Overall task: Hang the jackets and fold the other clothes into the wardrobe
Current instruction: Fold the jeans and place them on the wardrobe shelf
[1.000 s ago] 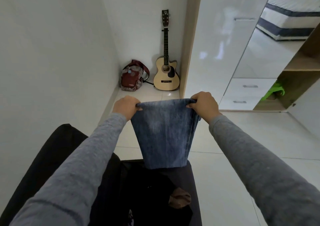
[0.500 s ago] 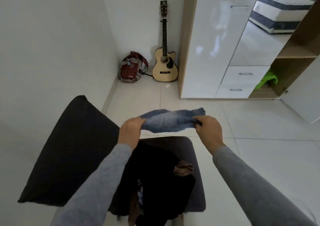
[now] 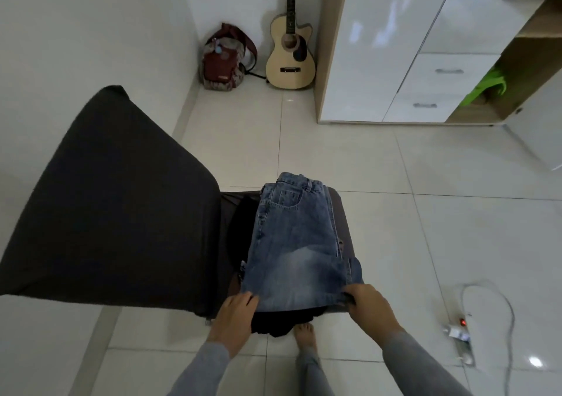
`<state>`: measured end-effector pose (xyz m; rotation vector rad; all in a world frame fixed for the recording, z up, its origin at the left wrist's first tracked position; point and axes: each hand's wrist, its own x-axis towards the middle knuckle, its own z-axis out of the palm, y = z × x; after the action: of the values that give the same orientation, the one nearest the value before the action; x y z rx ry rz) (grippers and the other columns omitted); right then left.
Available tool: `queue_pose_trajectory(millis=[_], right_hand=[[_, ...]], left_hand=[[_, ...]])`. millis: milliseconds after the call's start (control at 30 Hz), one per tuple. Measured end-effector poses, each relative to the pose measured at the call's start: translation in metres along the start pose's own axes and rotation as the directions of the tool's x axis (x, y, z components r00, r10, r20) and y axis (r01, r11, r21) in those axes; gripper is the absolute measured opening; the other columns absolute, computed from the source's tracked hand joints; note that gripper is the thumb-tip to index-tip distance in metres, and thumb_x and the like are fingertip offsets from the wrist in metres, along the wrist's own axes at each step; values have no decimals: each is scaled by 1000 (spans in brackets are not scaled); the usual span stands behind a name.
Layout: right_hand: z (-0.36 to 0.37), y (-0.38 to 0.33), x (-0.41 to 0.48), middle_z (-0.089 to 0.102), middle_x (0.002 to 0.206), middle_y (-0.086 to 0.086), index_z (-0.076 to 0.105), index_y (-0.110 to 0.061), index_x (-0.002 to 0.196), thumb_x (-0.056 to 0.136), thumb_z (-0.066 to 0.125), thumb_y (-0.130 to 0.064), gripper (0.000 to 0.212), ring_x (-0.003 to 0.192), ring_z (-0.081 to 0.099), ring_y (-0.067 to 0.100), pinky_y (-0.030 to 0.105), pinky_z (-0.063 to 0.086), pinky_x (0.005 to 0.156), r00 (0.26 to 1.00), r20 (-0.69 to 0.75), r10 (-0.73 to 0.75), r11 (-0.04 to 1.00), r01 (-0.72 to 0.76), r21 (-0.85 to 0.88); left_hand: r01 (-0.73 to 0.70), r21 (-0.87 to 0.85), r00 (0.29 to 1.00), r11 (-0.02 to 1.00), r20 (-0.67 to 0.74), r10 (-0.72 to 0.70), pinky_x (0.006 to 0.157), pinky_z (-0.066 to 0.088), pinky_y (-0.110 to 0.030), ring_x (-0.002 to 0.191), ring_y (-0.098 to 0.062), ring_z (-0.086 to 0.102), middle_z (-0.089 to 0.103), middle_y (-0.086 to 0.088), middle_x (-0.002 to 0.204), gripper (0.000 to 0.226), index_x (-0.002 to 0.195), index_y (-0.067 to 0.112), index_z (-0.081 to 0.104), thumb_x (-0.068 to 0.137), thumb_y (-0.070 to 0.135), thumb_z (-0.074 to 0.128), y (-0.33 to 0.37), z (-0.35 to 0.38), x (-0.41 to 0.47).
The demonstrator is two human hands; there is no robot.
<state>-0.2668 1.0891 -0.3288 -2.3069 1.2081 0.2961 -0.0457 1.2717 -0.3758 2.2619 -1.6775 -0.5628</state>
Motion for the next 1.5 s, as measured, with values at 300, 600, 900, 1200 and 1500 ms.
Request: queue_pose_trajectory(millis=[300,600,900,1200,1500], right_hand=[[-70,-6,73,56,64,-10,59,-19,74,78,65,-14,9,61,55,21,29,39,57,948,-319,-13,969,90,228],[-103,-11,220,59,93,2,60,-9,99,92,54,-9,9,86,56,21,37,46,75,882,-470,22,917,170,361],[-81,-2,345,56,100,3,60,-8,107,95,52,-14,16,95,54,22,30,42,84,927,-374,-2,920,149,364],[12,-28,364,44,145,8,48,-17,136,94,38,-27,44,137,35,28,48,10,116,953,-256,-164,986,154,-59],[31,15,389,17,158,7,23,-20,150,85,20,-70,82,146,10,21,32,2,118,972,-231,-39,999,46,24]], left_hand=[[101,-476,955,874,-200,-220,80,41,-11,93,2,51,50,9,98,20,101,22,52,93,4,49,-4,-72,91],[201,-559,903,805,-213,-373,97,34,-20,110,-7,45,47,4,117,29,124,9,46,95,5,46,-25,-101,237],[387,-569,824,726,-141,-549,95,27,-16,115,-12,41,45,-8,128,35,133,7,42,100,17,40,-85,-54,337],[116,19,992,993,-58,-115,116,7,-44,144,-22,11,21,-2,155,52,146,22,28,100,45,20,-64,44,367],[326,77,940,942,-134,-314,117,-2,-34,146,-26,2,6,-8,158,78,150,27,19,86,73,15,-97,71,373]])
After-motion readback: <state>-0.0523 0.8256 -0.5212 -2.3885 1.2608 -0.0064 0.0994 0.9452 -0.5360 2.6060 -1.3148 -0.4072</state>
